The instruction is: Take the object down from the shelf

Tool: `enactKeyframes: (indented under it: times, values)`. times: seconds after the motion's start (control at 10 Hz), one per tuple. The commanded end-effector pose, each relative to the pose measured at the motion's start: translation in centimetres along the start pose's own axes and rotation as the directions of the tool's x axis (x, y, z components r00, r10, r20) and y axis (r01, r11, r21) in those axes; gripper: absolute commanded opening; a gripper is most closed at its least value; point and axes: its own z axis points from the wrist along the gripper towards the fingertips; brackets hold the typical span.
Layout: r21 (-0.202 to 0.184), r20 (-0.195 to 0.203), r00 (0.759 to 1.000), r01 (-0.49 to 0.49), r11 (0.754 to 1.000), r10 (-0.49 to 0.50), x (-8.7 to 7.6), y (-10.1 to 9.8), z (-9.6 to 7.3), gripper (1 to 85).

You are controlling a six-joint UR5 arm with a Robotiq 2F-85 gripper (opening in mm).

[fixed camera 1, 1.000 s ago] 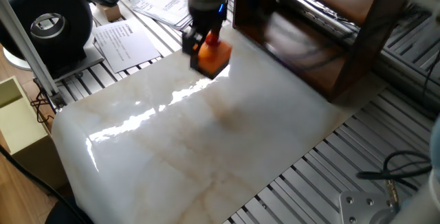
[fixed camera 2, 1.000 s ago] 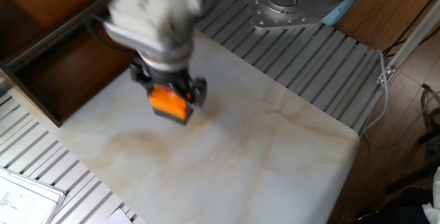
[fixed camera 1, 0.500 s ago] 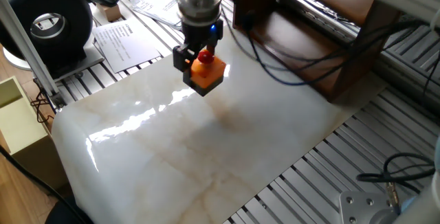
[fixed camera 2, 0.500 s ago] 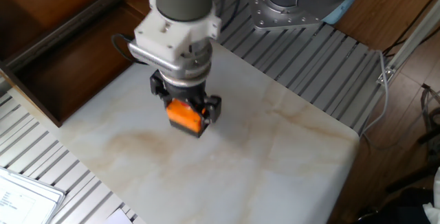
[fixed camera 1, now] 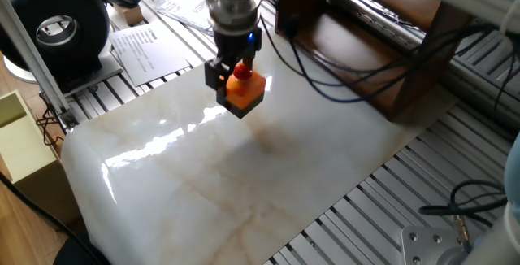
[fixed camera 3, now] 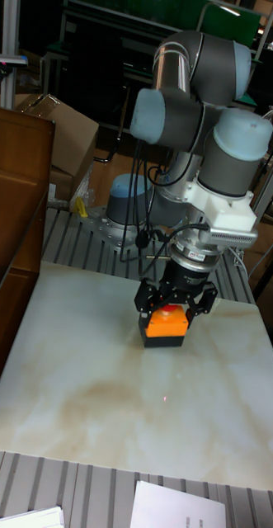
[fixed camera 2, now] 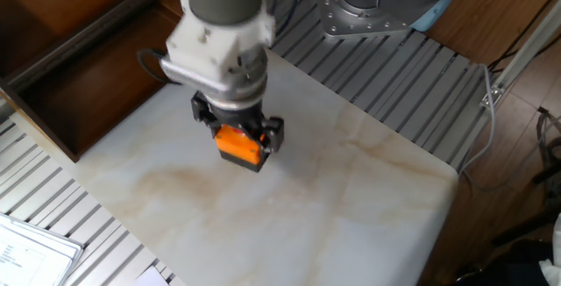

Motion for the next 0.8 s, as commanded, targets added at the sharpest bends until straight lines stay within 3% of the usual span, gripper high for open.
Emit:
enactKeyframes:
  times: [0.0, 0.1, 0.2, 0.3, 0.4, 0.5, 0.6, 0.7]
  values:
    - [0.036, 0.067, 0.996, -0.054, 0.998, 0.052, -1.5, 0.8, 2.9, 1.0]
    - [0.089, 0.099, 0.995, -0.026, 0.996, 0.017, -2.2, 0.1, 3.4, 1.0]
    - [0.09, 0.111, 0.994, -0.01, 0.996, -0.001, -2.5, 0.4, 3.7, 1.0]
    - [0.062, 0.091, 0.996, -0.023, 0.998, 0.017, -2.0, 1.1, 3.8, 1.0]
    - [0.023, 0.028, 1.0, 0.0, 1.0, -0.001, -0.4, 2.2, 3.9, 1.0]
    - [-0.038, -0.009, 1.0, 0.016, 0.999, -0.017, 0.6, 3.8, 3.9, 1.0]
    - [-0.029, -0.001, 0.999, 0.043, 0.999, -0.043, 0.5, 3.3, 3.8, 1.0]
    - [-0.024, 0.016, 0.999, 0.037, 0.999, -0.036, 0.2, 3.3, 5.1, 1.0]
